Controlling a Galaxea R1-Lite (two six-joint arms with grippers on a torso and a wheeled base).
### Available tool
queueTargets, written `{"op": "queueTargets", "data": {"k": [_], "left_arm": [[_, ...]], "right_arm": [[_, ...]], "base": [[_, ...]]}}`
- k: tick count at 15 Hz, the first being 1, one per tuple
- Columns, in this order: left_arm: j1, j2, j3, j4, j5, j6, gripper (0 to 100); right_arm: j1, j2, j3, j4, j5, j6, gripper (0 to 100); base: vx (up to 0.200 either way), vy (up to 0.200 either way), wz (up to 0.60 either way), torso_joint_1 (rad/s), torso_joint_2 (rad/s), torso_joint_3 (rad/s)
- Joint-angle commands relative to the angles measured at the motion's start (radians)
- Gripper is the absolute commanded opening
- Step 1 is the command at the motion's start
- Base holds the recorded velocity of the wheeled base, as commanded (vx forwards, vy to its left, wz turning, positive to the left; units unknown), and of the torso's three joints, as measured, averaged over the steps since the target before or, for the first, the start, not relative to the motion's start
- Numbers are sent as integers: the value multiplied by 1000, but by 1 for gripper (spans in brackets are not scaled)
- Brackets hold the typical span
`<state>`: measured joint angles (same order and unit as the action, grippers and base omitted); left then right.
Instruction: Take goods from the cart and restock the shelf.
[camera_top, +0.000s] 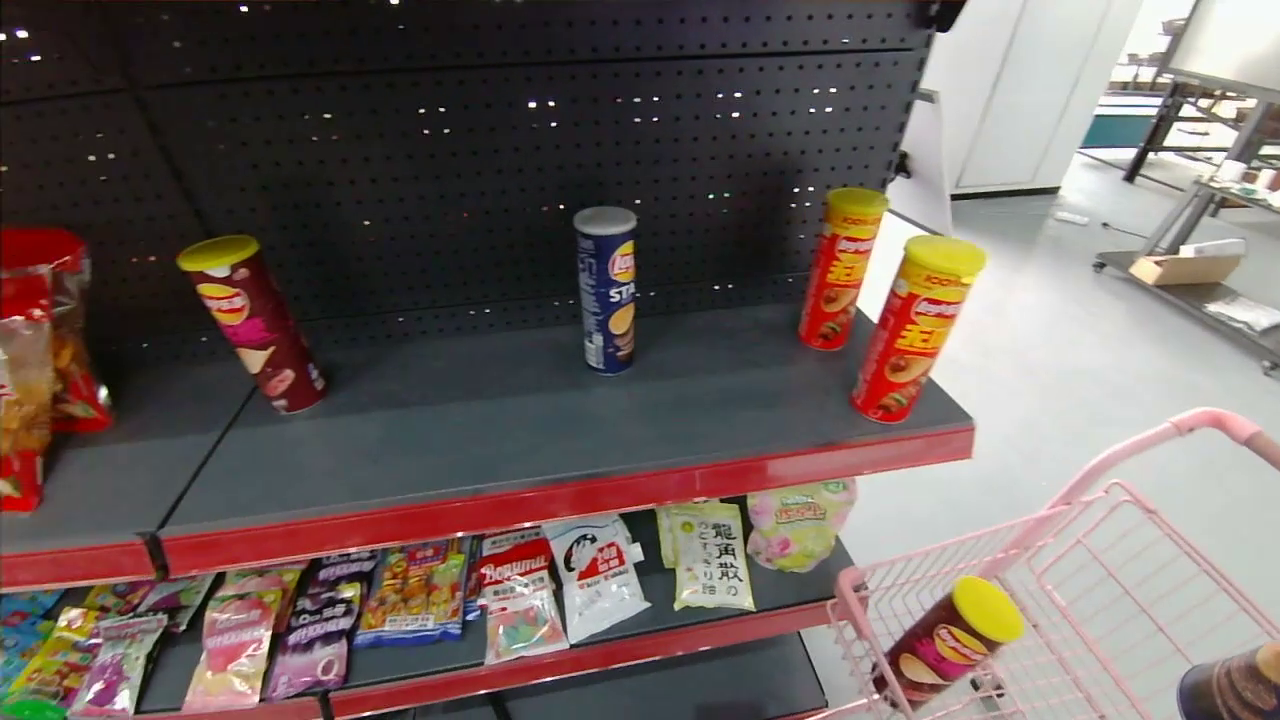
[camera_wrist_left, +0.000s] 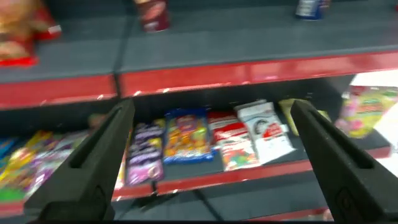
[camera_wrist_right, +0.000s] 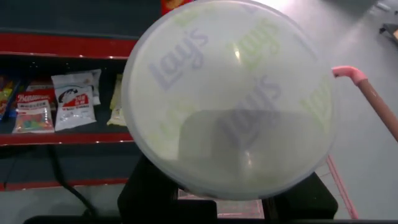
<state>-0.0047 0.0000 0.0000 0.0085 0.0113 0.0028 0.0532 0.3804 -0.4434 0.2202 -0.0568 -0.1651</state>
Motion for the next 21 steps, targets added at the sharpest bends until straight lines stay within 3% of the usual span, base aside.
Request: {"op": "queueTargets", "data": {"k": [1, 6, 11, 19, 21], "left_arm": [[0, 0, 0, -1, -1, 0, 100], [0, 0, 0, -1, -1, 2, 100], [0, 0, 0, -1, -1, 0, 100], [-1, 12, 0, -1, -2, 2, 100], [-1, 11, -2, -1, -68, 28, 100]], "right_arm": [[0, -60, 8, 1, 0, -1, 0], [43, -284, 91, 1, 25, -2, 0], [45, -285, 91, -28, 17, 6, 0], [45, -285, 107, -27, -1, 33, 0], [45, -285, 140, -30, 0, 38, 0]], "base": [[0, 0, 0, 0, 0, 0], [120, 0, 0, 1, 1, 3], [200, 0, 0, 0, -3, 3], [0, 0, 0, 0, 0, 0], [0, 0, 0, 0, 0, 0]]}}
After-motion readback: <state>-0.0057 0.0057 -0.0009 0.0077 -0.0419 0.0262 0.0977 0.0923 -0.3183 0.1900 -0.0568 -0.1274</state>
